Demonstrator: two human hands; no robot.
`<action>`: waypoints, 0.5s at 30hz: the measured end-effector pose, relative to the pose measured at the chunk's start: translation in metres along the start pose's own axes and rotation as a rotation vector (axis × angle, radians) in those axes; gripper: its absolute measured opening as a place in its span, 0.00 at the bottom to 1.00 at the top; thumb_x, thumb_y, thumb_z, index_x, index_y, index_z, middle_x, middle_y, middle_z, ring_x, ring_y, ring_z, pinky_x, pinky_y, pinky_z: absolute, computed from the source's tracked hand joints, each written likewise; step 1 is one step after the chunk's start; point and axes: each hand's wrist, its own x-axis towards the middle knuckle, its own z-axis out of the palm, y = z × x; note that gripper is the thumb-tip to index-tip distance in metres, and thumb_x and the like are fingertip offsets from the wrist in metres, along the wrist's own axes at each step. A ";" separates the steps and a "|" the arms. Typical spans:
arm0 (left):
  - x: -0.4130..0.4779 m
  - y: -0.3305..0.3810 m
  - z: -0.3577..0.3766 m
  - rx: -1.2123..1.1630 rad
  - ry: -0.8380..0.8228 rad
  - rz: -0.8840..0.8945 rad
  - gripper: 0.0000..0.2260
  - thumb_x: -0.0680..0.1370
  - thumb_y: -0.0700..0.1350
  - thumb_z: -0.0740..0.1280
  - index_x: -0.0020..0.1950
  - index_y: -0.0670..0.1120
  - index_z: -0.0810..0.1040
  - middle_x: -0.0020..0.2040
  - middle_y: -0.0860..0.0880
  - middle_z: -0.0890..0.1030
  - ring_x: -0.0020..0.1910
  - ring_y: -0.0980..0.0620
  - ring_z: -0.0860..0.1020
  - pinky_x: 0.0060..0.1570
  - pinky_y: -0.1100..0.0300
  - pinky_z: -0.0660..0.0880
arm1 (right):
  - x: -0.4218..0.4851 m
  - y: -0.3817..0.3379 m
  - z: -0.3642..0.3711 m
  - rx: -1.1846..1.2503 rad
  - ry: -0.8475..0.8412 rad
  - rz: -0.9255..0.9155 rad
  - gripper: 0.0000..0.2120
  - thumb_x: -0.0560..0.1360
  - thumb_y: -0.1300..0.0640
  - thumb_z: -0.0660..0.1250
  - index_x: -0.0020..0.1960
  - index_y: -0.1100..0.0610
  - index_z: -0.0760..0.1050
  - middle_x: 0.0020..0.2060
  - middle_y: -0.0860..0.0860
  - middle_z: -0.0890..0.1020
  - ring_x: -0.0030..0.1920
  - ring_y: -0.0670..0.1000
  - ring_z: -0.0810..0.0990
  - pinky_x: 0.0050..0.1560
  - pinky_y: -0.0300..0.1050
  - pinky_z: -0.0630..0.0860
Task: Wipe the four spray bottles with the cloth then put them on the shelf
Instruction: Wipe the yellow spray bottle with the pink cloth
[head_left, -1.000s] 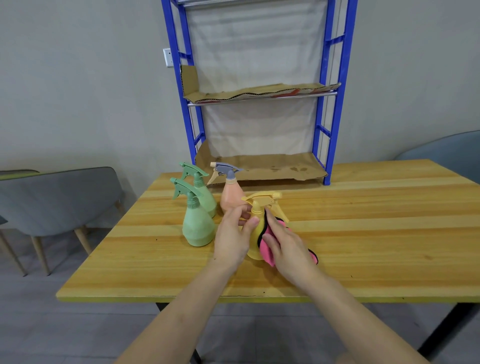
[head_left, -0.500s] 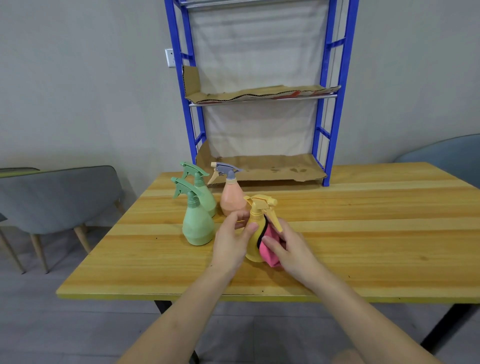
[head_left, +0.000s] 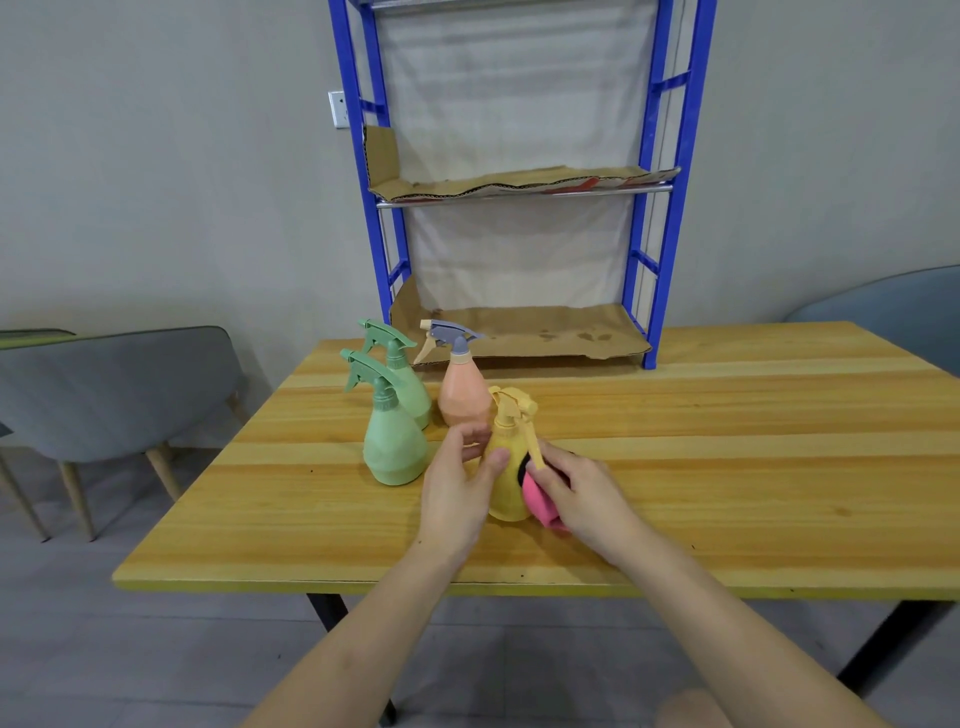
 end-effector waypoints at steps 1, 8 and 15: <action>-0.002 -0.001 0.000 0.001 -0.006 0.008 0.12 0.81 0.48 0.71 0.64 0.54 0.78 0.59 0.61 0.82 0.60 0.63 0.78 0.63 0.58 0.76 | -0.003 -0.002 -0.001 0.005 0.013 -0.014 0.20 0.84 0.47 0.63 0.76 0.40 0.70 0.62 0.34 0.79 0.60 0.39 0.78 0.59 0.37 0.76; -0.003 0.000 0.002 0.101 0.030 0.058 0.14 0.82 0.47 0.69 0.68 0.54 0.81 0.56 0.59 0.76 0.58 0.59 0.77 0.60 0.60 0.74 | 0.009 -0.024 0.000 0.183 0.118 0.012 0.18 0.83 0.50 0.64 0.73 0.45 0.76 0.64 0.40 0.82 0.65 0.41 0.79 0.67 0.43 0.76; -0.008 -0.005 0.003 0.032 -0.006 0.019 0.18 0.81 0.47 0.71 0.69 0.57 0.77 0.61 0.62 0.79 0.61 0.68 0.76 0.59 0.68 0.72 | 0.001 -0.005 0.000 0.082 0.028 0.073 0.22 0.82 0.42 0.64 0.75 0.38 0.70 0.63 0.43 0.84 0.61 0.47 0.81 0.62 0.51 0.80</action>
